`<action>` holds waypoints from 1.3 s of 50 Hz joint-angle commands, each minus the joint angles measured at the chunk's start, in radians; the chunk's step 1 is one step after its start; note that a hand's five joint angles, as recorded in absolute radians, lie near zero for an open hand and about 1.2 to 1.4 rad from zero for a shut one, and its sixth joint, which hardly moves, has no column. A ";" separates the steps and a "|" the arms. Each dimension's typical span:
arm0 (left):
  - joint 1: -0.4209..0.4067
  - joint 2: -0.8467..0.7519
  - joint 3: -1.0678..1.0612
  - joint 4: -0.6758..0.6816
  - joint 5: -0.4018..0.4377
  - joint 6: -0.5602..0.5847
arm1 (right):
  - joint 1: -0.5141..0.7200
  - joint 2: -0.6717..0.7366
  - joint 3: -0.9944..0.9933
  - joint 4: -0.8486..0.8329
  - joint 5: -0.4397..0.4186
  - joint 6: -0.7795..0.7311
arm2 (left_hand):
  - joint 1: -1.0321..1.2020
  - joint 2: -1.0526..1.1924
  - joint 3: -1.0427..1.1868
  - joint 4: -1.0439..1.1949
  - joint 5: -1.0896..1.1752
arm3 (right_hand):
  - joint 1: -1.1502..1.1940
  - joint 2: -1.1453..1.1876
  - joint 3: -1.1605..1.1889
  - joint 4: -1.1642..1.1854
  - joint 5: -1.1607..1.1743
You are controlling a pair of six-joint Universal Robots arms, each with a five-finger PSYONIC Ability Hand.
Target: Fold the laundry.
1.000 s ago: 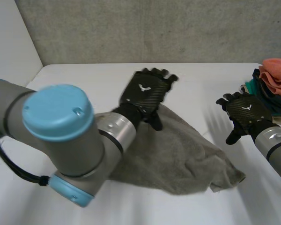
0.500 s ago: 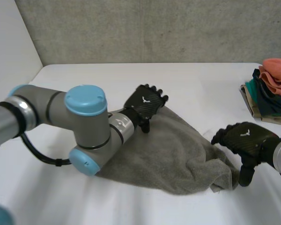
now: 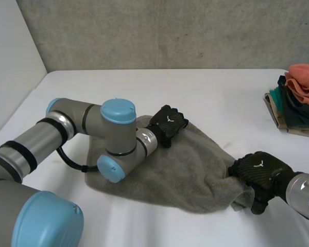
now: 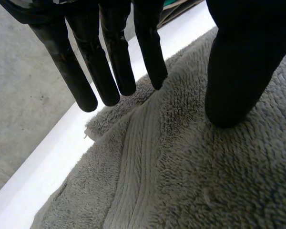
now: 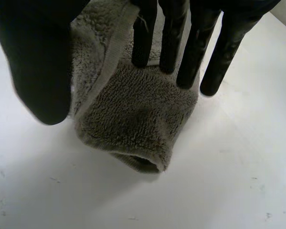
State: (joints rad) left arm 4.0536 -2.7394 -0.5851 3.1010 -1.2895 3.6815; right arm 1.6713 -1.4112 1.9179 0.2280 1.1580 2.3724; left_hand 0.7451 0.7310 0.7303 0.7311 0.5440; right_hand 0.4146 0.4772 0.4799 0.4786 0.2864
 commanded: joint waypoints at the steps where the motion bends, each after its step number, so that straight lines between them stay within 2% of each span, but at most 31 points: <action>1: 0.001 -0.034 0.044 -0.001 -0.002 0.005 | 0.005 0.017 0.009 -0.016 -0.001 0.022 | 0.188 0.202 0.203 0.202 0.214 | 0.307 0.245 0.242 0.243 0.261; 14: -0.001 -0.040 0.084 -0.001 -0.024 0.014 | 0.018 0.023 0.015 -0.018 -0.001 0.022 | 0.041 0.055 0.056 0.055 0.068 | 0.308 0.245 0.242 0.244 0.261; 22: -0.002 -0.057 0.085 -0.001 -0.025 0.044 | 0.016 0.024 0.015 -0.018 -0.001 0.022 | 0.058 0.073 0.073 0.072 0.085 | 0.305 0.242 0.239 0.241 0.258; 25: -0.001 -0.072 0.096 -0.001 -0.024 0.064 | 0.015 0.024 0.013 -0.019 -0.001 0.022 | 0.176 0.190 0.190 0.189 0.202 | 0.310 0.248 0.245 0.246 0.264; 29: -0.002 -0.079 0.113 -0.001 -0.028 0.066 | 0.011 0.024 0.010 -0.035 0.000 0.024 | 0.650 0.664 0.665 0.664 0.676 | 0.650 0.587 0.584 0.586 0.603; 30: -0.002 -0.079 0.114 -0.001 -0.037 0.069 | 0.013 0.024 0.007 -0.048 0.000 0.022 | 0.651 0.665 0.666 0.665 0.678 | 0.901 0.838 0.836 0.837 0.855; 31: -0.004 -0.077 0.116 0.002 -0.048 0.072 | 0.013 0.024 0.004 -0.059 0.002 0.024 | 0.651 0.665 0.666 0.665 0.678 | 0.981 0.918 0.916 0.917 0.935; 37: -0.005 -0.060 0.128 0.092 -0.158 0.146 | 0.018 0.024 -0.020 -0.140 0.012 0.022 | 0.651 0.665 0.666 0.665 0.678 | 0.982 0.919 0.916 0.918 0.935; 39: -0.001 -0.027 0.130 0.188 -0.212 0.160 | 0.018 0.021 -0.037 -0.166 0.012 0.024 | 0.651 0.665 0.666 0.665 0.678 | 0.982 0.919 0.916 0.918 0.935; 45: 0.025 0.111 0.104 0.373 -0.267 0.157 | 0.031 0.020 -0.186 -0.338 0.069 0.060 | 0.651 0.665 0.666 0.665 0.678 | 0.982 0.919 0.916 0.918 0.935; 50: 0.056 0.234 0.100 0.450 -0.312 0.152 | 0.082 0.021 -0.353 -0.547 0.141 0.131 | 0.651 0.665 0.666 0.665 0.678 | 0.982 0.919 0.916 0.918 0.935; 52: 0.064 0.274 0.099 0.468 -0.330 0.147 | 0.097 0.023 -0.426 -0.657 0.158 0.152 | 0.651 0.665 0.666 0.665 0.678 | 0.982 0.919 0.916 0.918 0.935; 56: 0.065 0.381 0.035 0.484 -0.389 0.131 | 0.122 0.021 -0.510 -0.771 0.177 0.177 | 0.651 0.665 0.666 0.665 0.678 | 0.982 0.919 0.916 0.918 0.935; 60: 0.071 0.521 -0.160 0.495 -0.418 0.094 | 0.172 0.021 -0.534 -0.779 0.178 0.182 | 0.651 0.665 0.666 0.665 0.678 | 0.982 0.919 0.916 0.918 0.935; 64: 0.093 0.687 -0.460 0.496 -0.421 0.071 | 0.206 0.011 -0.469 -0.742 0.174 0.179 | 0.651 0.665 0.666 0.665 0.678 | 0.982 0.919 0.916 0.918 0.935; 65: 0.100 0.745 -0.601 0.498 -0.416 0.066 | 0.211 0.006 -0.447 -0.721 0.170 0.177 | 0.651 0.665 0.666 0.665 0.678 | 0.982 0.919 0.916 0.918 0.935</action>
State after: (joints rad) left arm 4.1263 -2.2385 -0.7143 3.5981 -1.7009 3.7837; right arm 1.8300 -1.3908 1.3904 -0.5558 1.3391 2.5562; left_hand 1.1379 1.1908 1.1869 1.1993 0.9661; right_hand 0.9916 1.1749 1.1856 1.1860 0.9914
